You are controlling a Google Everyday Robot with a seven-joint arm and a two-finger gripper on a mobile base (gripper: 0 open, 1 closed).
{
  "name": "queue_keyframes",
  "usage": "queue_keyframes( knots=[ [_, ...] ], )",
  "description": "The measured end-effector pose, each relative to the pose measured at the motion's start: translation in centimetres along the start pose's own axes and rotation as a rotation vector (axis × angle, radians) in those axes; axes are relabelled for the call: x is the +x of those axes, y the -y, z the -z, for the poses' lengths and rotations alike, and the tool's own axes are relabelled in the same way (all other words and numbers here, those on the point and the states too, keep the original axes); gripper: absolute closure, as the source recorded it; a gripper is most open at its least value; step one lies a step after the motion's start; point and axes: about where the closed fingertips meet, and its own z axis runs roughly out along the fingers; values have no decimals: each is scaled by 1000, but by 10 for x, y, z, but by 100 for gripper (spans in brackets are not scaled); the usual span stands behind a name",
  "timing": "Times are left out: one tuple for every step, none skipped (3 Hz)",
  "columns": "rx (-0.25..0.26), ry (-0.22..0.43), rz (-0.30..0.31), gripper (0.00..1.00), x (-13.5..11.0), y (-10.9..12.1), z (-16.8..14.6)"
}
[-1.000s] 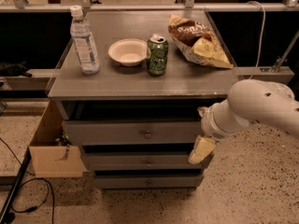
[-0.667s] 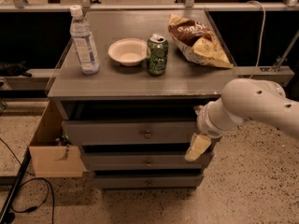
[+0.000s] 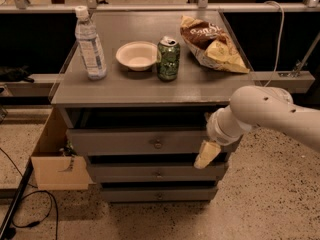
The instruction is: Open top drawer
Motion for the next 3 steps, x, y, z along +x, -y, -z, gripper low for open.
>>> queue_keyframes(
  knots=[
    [11,8,-1,0,-3,9,-10],
    [24,19,-29,0,5,11,-24],
    [24,27,-27,0,2,10,-28]
  ],
)
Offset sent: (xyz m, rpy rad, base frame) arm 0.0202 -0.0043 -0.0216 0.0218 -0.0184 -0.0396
